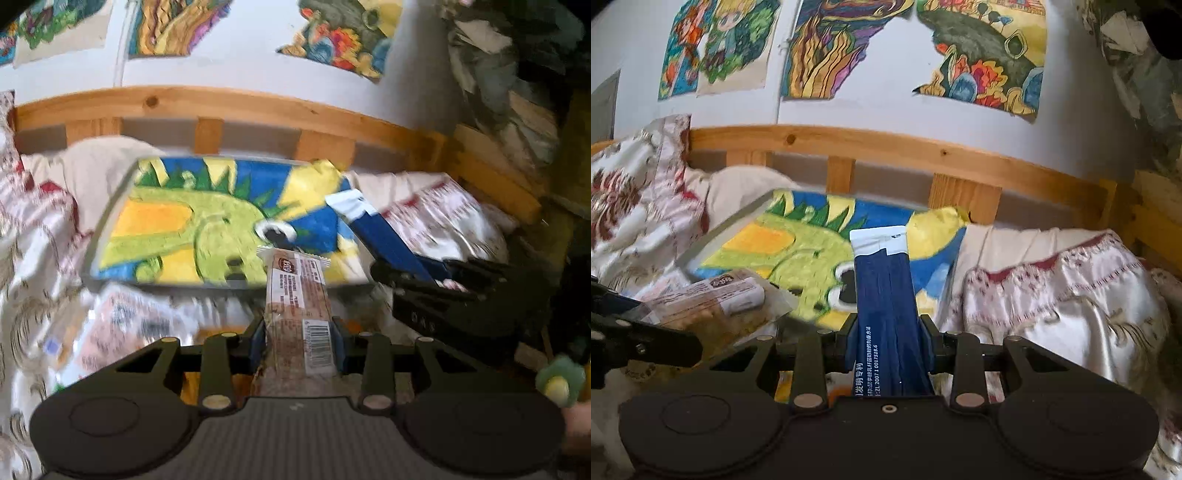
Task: Organize snacks
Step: 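Carry both packets over the dinosaur tray and open both grippers to drop them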
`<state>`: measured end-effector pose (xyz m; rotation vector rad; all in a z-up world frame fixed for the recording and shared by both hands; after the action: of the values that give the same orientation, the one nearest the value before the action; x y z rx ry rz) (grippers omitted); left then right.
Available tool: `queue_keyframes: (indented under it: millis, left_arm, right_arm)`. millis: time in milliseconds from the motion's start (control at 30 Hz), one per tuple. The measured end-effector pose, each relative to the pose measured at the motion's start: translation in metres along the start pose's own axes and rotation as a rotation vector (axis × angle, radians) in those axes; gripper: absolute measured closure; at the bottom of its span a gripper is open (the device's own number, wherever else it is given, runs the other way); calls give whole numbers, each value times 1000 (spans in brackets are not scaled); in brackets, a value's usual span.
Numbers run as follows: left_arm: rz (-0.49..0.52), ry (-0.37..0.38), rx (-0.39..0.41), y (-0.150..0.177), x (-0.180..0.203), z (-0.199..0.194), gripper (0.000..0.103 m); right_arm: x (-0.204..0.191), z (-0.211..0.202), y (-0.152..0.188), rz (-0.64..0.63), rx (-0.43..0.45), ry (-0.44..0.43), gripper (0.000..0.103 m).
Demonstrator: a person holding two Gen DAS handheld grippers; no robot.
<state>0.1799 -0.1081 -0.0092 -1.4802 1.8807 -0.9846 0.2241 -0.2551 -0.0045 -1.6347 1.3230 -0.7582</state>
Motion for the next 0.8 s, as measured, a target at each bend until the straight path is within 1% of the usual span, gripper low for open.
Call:
queue_keyframes:
  millis: [133, 233, 333, 400, 533, 800]
  left_arm:
    - [-49, -100, 36, -30, -18, 29, 63]
    - [-84, -159, 52, -50, -34, 55, 63]
    - [-91, -208, 63, -64, -43, 81, 63]
    - [-111, -223, 57, -71, -49, 98, 63]
    - [-138, -237, 36, -79, -54, 127, 63]
    - [-140, -239, -13, -76, -50, 155, 63]
  right_arm:
    - [0, 21, -16, 47, 52, -26, 68]
    - [1, 37, -30, 84, 103, -54, 68]
    - [4, 60, -40, 119, 118, -75, 67]
    - [5, 76, -43, 133, 108, -80, 67]
    - [12, 102, -43, 174, 57, -89, 67]
    - [22, 130, -33, 213, -33, -51, 67]
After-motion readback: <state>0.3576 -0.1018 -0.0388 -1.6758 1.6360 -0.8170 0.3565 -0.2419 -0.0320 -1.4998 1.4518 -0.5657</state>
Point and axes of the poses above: each gripper's, at about its wrist camera, not at the fingertips, and z roughly the way its jaws point, x to its right, y to its underside, the point moved 3 cm from there along z, roughly the way its jaws point, and after that the axes turned 12 degrees about z, right-handed, at the moved point
